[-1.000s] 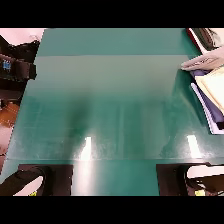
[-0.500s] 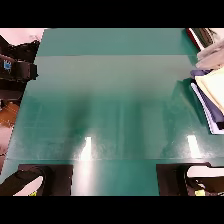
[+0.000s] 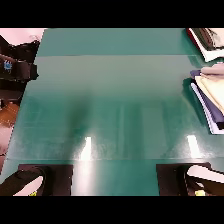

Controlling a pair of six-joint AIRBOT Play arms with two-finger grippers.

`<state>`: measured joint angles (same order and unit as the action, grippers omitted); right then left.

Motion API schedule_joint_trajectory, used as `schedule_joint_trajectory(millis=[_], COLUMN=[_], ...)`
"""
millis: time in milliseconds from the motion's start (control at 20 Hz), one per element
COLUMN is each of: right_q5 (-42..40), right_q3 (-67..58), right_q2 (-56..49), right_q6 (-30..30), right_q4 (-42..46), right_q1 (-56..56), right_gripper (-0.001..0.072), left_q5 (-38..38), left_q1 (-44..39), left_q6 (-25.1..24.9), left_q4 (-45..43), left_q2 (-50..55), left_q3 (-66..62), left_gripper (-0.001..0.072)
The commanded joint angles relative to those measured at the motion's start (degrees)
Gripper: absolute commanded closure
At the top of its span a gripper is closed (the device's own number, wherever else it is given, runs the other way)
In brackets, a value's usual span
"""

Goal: Fold the shirts.

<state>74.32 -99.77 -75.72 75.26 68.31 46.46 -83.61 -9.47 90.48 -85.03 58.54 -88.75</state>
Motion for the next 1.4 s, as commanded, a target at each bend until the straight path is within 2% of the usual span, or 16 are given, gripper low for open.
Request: schedule_joint_trajectory(millis=[0, 100, 150, 200, 250, 300, 400, 500, 600, 750, 900, 950, 1000, 1350], right_q5=[6.9, 9.9, 11.2, 12.0, 12.5, 13.3, 14.3, 13.4, 10.8, 8.2, 6.3, 5.9, 5.6, 3.2], right_q3=[4.6, 6.6, 7.6, 8.5, 9.3, 9.9, 10.1, 10.1, 10.1, 10.1, 10.1, 10.1, 10.1, 10.1], right_q2=[2.2, 2.5, 2.5, 2.5, 2.5, 2.5, 2.6, 3.3, 4.5, 7.0, 9.3, 9.9, 10.5, 11.6], right_q6=[5.9, 6.3, 6.4, 6.5, 7.7, 8.8, 9.5, 11.1, 11.3, 11.3, 11.2, 11.2, 11.3, 11.1], right_q4=[3.8, 3.8, 3.7, 3.7, 3.7, 3.6, 2.5, -1.3, -5.7, -9.8, -10.2, -10.2, -10.2, -9.7], right_q1=[5.5, 8.2, 9.6, 10.8, 11.7, 12.4, 12.7, 12.2, 9.6, 2.2, -9.2, -13.4, -17.1, -36.3], right_gripper=[0.0699, 0.0684, 0.0570, 0.0339, 0.0215, 0.0208, 0.0212, 0.0274, 0.0275, 0.0275, 0.0284, 0.0445, 0.0697, 0.0699], left_q5=[0.0, 0.0, 0.0, 0.0, 0.0, 0.0, 0.2, -0.5, -0.5, 1.5, 3.7, 4.4, 5.0, 5.2], left_q1=[0.0, 0.0, 0.0, 0.0, 0.0, 0.0, 0.0, 0.0, 0.0, 0.0, 0.0, 0.0, 0.0, 0.0], left_q6=[-0.9, -0.9, -0.9, -0.9, -0.9, -0.9, -0.9, -0.7, -0.7, -0.7, -0.7, -0.7, -0.7, -0.7], left_q4=[0.0, 0.0, 0.0, 0.0, 0.0, 0.0, 0.0, 0.0, 0.0, 0.0, 0.0, 0.0, 0.0, 0.0], left_q2=[0.0, 0.0, 0.0, 0.0, 0.0, 0.0, 0.0, 0.0, 0.0, 0.0, 0.0, 0.0, 0.0, 0.0], left_q3=[0.0, 0.0, 0.0, 0.0, 0.0, 0.0, 0.0, 0.0, 0.0, 0.0, 0.0, 0.0, 0.0, 0.0], left_gripper=[0.0681, 0.0681, 0.0681, 0.0681, 0.0681, 0.0681, 0.0680, 0.0681, 0.0680, 0.0681, 0.0681, 0.0681, 0.0681, 0.0681])
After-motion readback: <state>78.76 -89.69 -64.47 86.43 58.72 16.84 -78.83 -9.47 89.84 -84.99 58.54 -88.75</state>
